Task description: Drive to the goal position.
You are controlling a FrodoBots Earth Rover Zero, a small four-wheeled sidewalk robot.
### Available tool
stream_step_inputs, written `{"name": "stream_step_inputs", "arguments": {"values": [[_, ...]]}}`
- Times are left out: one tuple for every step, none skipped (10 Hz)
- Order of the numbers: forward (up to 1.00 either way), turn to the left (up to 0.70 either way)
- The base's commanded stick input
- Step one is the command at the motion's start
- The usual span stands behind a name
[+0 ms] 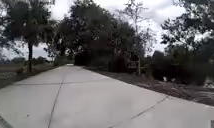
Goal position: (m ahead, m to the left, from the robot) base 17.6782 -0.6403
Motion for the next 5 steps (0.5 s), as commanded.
{"name": "stream_step_inputs", "arguments": {"values": [[0.85,0.34],[0.85,0.34],[0.85,0.34],[0.85,0.34],[0.85,0.34]]}}
